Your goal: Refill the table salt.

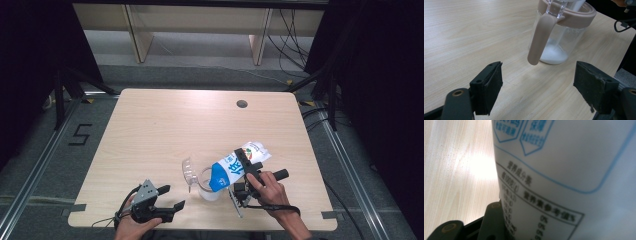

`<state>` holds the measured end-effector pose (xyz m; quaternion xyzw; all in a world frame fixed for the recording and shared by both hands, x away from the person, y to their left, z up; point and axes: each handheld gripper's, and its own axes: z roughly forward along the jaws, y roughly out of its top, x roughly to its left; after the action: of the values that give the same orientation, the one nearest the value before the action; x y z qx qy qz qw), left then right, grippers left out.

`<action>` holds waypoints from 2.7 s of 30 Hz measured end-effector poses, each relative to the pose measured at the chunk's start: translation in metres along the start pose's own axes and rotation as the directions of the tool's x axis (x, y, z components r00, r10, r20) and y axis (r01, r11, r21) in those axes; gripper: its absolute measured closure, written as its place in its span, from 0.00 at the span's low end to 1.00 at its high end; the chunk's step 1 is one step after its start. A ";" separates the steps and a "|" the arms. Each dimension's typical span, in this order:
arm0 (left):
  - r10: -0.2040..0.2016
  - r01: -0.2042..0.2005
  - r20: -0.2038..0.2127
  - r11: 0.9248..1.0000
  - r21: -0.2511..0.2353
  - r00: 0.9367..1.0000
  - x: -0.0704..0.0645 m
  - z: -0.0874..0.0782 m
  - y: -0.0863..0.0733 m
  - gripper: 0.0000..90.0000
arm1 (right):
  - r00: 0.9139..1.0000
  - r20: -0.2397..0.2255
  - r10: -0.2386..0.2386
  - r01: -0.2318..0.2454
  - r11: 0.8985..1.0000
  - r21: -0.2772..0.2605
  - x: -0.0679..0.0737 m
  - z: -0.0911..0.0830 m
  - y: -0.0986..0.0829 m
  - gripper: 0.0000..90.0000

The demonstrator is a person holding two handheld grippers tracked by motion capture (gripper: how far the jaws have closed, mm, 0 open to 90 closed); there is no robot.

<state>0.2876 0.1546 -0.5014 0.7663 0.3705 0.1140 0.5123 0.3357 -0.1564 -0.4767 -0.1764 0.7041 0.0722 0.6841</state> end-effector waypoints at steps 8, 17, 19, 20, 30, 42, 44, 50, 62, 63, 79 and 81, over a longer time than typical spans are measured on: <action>0.003 -0.003 -0.005 1.000 0.001 1.000 0.000 0.000 0.000 0.25 | 1.000 -0.012 0.015 -0.015 1.000 0.005 0.003 0.000 0.001 0.62; -0.016 0.016 -0.011 1.000 -0.004 1.000 -0.002 -0.001 0.000 0.25 | 1.000 -0.025 -0.001 0.003 0.999 0.044 0.003 -0.003 0.002 0.62; 0.005 -0.005 -0.005 1.000 -0.004 1.000 -0.001 -0.001 0.001 0.25 | 1.000 -0.021 0.011 -0.011 0.999 0.032 0.004 -0.002 0.002 0.62; 0.004 -0.004 -0.005 1.000 -0.004 1.000 -0.001 -0.001 0.001 0.25 | 1.000 -0.018 -0.006 0.006 1.000 0.016 0.003 -0.001 0.002 0.62; 0.006 -0.006 -0.004 1.000 -0.004 1.000 -0.001 -0.001 0.001 0.25 | 1.000 -0.005 -0.007 0.007 1.000 0.013 0.003 -0.002 0.004 0.63; -0.018 0.018 -0.006 1.000 -0.009 1.000 -0.002 0.000 0.000 0.25 | 1.000 -0.007 0.006 -0.006 1.000 0.013 0.006 -0.001 0.003 0.63; -0.017 0.016 -0.006 1.000 -0.008 1.000 -0.002 -0.001 0.000 0.25 | 1.000 -0.007 0.009 -0.009 1.000 0.013 0.006 -0.001 0.003 0.63; -0.014 0.014 -0.006 1.000 -0.008 1.000 -0.002 -0.001 0.000 0.25 | 1.000 -0.010 -0.020 0.020 1.000 0.005 0.004 -0.001 0.004 0.64; -0.019 0.019 -0.003 1.000 -0.011 1.000 -0.002 -0.001 0.000 0.25 | 1.000 0.006 -0.007 0.007 1.000 -0.002 0.006 0.000 0.003 0.64; -0.019 0.019 -0.002 1.000 -0.010 1.000 -0.002 -0.001 0.000 0.25 | 1.000 0.006 -0.006 0.006 1.000 -0.001 0.006 0.000 0.003 0.64; -0.011 0.011 -0.005 1.000 -0.010 1.000 -0.001 -0.001 0.001 0.25 | 1.000 -0.017 0.004 -0.003 1.000 0.018 0.007 -0.001 0.005 0.64; -0.011 0.011 -0.007 1.000 -0.007 1.000 -0.001 -0.002 0.001 0.25 | 1.000 -0.019 0.023 -0.023 1.000 0.019 0.009 -0.001 0.005 0.64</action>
<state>0.2863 0.1549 -0.5000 0.7620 0.3760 0.1152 0.5145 0.3330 -0.1532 -0.4862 -0.1624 0.7133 0.0715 0.6780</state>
